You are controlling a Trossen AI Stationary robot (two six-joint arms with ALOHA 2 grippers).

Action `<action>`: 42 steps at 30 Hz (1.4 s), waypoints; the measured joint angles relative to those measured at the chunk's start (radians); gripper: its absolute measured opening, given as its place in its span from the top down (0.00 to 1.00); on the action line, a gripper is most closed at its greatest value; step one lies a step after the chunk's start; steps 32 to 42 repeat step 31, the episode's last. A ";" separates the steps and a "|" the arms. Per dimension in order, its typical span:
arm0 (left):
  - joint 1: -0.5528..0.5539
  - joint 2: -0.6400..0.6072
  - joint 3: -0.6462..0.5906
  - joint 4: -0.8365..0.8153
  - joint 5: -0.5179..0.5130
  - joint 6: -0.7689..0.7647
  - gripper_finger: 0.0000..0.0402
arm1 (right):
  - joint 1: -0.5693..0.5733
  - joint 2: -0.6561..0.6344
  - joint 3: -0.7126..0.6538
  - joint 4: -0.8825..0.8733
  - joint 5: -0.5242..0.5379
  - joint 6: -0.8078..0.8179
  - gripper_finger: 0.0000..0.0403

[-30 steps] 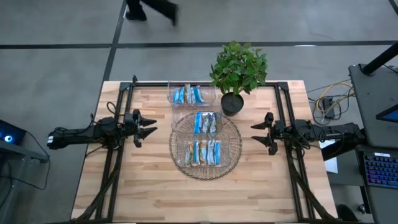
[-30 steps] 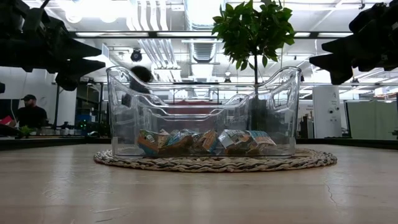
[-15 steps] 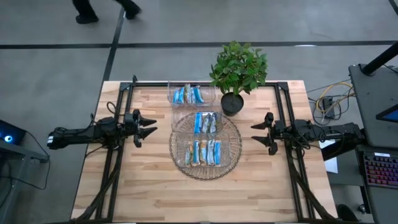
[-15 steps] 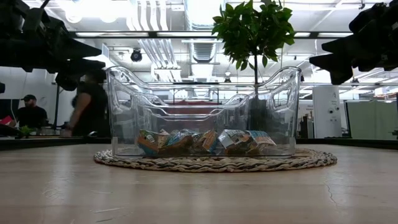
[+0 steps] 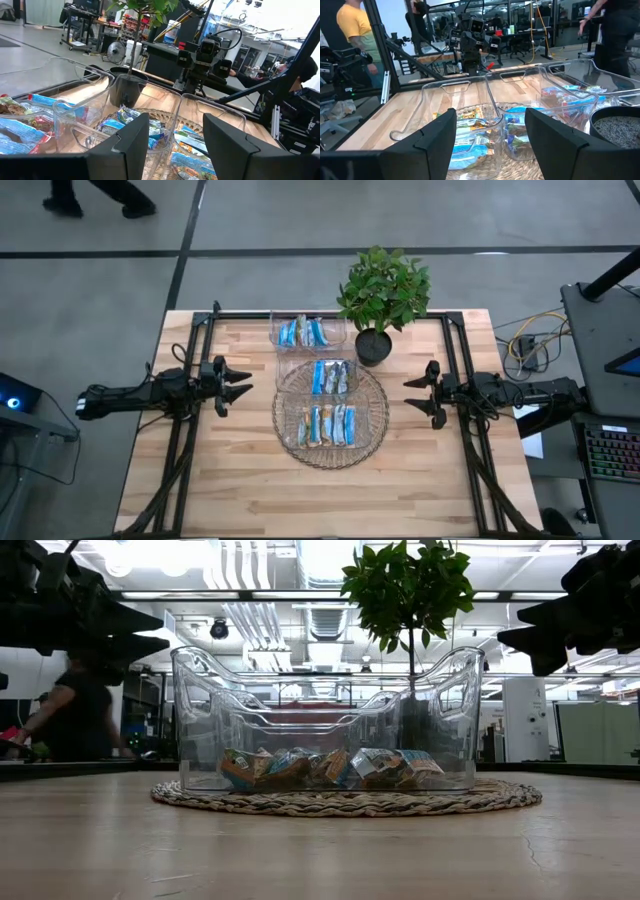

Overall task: Pick and place Granola Bars by type
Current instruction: Return to Home Position

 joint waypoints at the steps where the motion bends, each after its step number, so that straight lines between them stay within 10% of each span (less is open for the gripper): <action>1: 0.000 0.000 0.000 0.000 0.000 0.000 0.58 | 0.000 0.000 0.000 0.000 0.000 0.000 0.44; 42: 0.000 0.000 0.000 0.000 0.000 0.000 0.58 | 0.000 0.000 0.000 0.000 0.000 0.000 0.44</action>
